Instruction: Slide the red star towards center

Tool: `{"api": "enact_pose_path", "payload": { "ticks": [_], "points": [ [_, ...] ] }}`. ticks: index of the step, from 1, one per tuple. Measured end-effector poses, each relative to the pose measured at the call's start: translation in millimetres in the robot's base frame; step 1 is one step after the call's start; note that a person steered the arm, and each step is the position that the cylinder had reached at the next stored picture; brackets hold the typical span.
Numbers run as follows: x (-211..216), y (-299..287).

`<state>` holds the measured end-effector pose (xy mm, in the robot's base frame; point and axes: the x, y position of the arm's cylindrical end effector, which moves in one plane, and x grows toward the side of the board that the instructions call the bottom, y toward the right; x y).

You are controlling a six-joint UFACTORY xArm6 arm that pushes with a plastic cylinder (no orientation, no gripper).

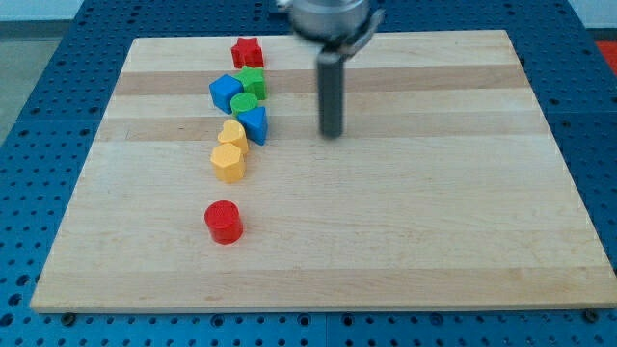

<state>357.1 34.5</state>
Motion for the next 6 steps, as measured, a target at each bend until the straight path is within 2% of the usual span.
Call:
{"api": "enact_pose_path", "payload": {
  "ticks": [1, 2, 4, 6],
  "points": [
    [-117, 21],
    [-164, -30],
    [-126, -158],
    [-126, -202]
  ]
}}
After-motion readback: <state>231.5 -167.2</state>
